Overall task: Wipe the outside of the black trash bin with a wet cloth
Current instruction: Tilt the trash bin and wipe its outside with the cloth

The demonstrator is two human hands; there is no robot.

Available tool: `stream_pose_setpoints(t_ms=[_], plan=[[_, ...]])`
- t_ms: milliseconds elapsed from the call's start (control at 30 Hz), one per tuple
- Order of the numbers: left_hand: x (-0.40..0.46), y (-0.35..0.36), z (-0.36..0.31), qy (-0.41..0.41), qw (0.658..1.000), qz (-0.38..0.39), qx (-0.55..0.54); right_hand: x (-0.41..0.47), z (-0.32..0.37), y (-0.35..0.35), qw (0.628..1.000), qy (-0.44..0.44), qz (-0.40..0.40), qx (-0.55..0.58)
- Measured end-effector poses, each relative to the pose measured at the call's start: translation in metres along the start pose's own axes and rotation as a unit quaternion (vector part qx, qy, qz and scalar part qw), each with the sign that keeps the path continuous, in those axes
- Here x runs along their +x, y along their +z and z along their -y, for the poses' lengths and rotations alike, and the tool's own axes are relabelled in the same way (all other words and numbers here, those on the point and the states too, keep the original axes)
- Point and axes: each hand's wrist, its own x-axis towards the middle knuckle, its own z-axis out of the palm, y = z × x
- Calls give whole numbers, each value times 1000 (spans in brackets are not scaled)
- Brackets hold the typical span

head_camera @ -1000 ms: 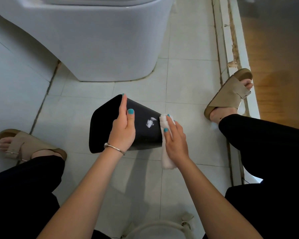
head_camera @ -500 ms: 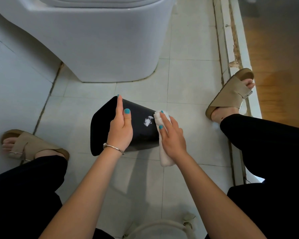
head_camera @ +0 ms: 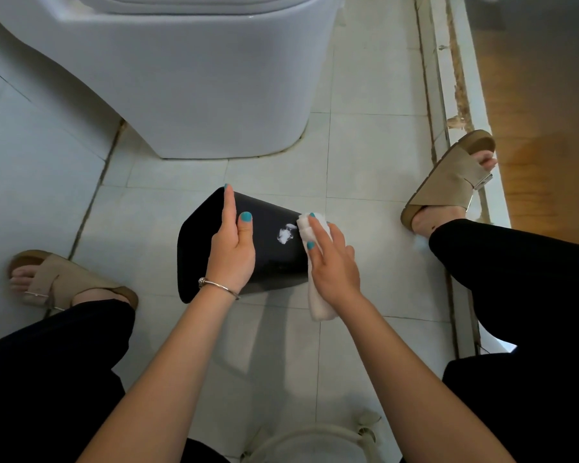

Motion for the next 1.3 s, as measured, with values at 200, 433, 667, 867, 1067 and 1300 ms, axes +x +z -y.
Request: stream_pose_setpoints(t_ms=[200,433,667,867,1067,1300], plan=[[1,3,4,14,1000,9,2,-3,-6,0,1000,11,-20,-3],[5,-7,11,-5,1000,-20,-13,13,3,0,996,47,-3,-73],[4,-1,6,-1,1000,-5,11,-4,9,3,995,-6,-10,-100],[3,-4,9,-22,999,-30,1,10,-4,-3,992,66,9,-108],[6,-3,8,-17,999,-34,13,-22,12,7,995,25,5,-93],[7,5,-6,6,999,10,40,0,3,-11,995,58,32,-69]])
